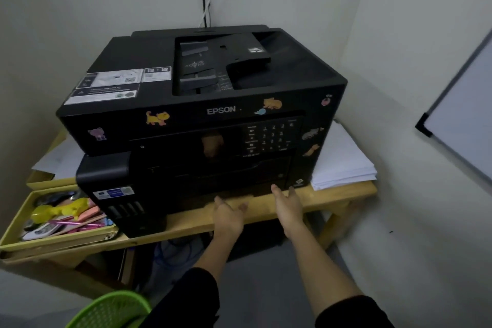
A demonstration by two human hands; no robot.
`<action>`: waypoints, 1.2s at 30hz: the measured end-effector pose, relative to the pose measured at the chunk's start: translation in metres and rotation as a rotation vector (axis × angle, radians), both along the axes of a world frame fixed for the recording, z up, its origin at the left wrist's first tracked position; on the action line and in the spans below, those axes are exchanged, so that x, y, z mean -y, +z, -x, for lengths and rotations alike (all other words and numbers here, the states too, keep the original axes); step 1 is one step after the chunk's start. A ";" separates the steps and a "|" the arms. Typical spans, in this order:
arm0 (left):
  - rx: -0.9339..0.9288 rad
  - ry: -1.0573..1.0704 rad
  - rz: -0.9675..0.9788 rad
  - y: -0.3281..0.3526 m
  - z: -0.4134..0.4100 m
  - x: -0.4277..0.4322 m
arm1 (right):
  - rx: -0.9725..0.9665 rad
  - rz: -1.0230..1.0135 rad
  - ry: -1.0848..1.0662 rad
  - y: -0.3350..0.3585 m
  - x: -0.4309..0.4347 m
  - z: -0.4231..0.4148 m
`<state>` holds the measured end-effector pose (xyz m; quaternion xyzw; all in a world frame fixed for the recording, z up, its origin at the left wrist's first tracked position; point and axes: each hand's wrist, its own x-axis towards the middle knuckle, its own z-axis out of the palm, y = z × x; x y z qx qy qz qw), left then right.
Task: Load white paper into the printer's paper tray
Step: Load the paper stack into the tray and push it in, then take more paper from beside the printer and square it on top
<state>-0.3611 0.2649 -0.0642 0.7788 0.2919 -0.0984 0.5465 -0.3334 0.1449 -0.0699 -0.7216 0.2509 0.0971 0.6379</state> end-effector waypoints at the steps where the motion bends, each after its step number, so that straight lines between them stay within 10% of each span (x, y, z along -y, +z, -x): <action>1: 0.015 -0.057 -0.023 -0.003 0.001 0.012 | 0.022 0.032 -0.001 -0.001 0.008 0.002; 12: 0.145 -0.726 -0.321 -0.003 -0.079 0.167 | 0.127 0.304 -0.138 -0.003 0.146 -0.079; 28: -0.215 -0.842 -0.829 -0.039 -0.210 0.249 | -0.357 0.655 0.221 -0.031 0.259 -0.224; 36: -0.279 -0.904 -0.930 -0.043 -0.215 0.249 | -0.257 0.743 0.078 -0.025 0.242 -0.231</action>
